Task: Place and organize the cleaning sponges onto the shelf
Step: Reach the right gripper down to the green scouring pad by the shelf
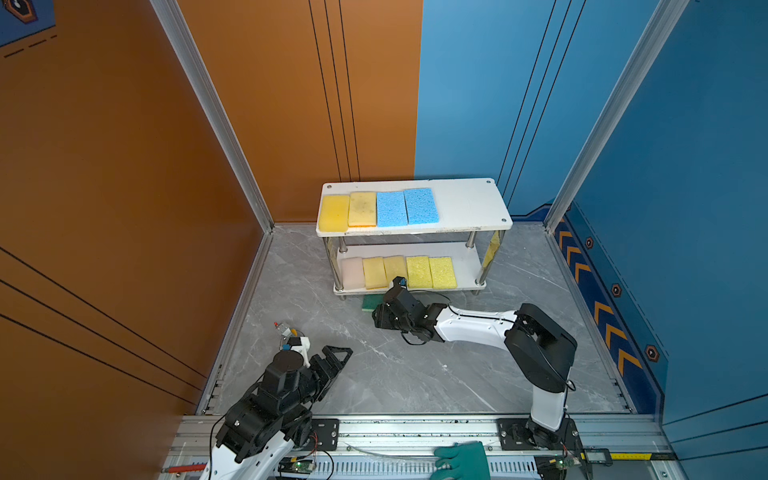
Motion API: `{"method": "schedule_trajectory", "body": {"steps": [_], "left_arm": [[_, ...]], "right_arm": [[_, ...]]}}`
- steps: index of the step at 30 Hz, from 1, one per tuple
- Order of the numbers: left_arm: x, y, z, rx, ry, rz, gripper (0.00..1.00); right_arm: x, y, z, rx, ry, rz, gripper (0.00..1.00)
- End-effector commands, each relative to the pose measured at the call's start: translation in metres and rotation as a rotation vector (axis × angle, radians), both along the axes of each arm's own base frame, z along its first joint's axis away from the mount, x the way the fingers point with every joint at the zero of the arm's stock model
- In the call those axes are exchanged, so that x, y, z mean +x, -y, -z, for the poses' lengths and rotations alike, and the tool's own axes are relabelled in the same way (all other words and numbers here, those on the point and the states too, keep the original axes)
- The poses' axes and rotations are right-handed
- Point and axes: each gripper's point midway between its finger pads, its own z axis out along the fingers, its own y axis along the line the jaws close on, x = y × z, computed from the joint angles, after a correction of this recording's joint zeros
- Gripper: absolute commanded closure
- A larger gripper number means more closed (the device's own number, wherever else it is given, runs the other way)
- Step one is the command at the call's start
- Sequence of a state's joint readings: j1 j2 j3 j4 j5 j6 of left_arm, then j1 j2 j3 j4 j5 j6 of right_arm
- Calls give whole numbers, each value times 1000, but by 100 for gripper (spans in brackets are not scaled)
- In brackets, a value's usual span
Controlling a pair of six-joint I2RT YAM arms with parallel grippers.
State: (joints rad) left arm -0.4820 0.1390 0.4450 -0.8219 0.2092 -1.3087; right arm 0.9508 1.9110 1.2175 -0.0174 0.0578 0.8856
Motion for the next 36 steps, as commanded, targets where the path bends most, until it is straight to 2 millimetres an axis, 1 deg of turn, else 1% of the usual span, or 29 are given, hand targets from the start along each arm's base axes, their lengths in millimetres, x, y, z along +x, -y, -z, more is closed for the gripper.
{"method": "schedule_trajectory", "body": {"steps": [1, 6, 11, 18, 20, 21, 26, 32, 34, 36], "left_arm": [[-5, 3, -8, -4, -3, 38, 6], [-7, 6, -9, -4, -10, 62, 6], [-8, 7, -10, -17, -10, 68, 6], [-9, 7, -11, -25, -14, 72, 6], [-10, 7, -11, -28, -15, 70, 6], [-10, 6, -12, -27, -14, 67, 6], [-12, 5, -11, -31, -17, 66, 6], [-13, 4, -10, -34, -23, 59, 6], [-13, 4, -10, -36, -20, 57, 6], [-13, 4, -10, -39, -20, 55, 6]], "right_arm": [[12, 6, 7, -61, 15, 23, 37], [22, 4, 8, -84, 24, 49, 39], [31, 3, 15, -91, 11, 92, 43], [43, 2, 21, -88, -11, 123, 44], [46, 3, 20, -80, -13, 134, 45], [46, 5, 35, -103, -30, 137, 45], [54, 4, 42, -118, -39, 143, 47], [56, 0, 50, -145, -57, 133, 48], [57, 1, 53, -153, -63, 136, 52], [56, 2, 57, -161, -73, 132, 61]]}}
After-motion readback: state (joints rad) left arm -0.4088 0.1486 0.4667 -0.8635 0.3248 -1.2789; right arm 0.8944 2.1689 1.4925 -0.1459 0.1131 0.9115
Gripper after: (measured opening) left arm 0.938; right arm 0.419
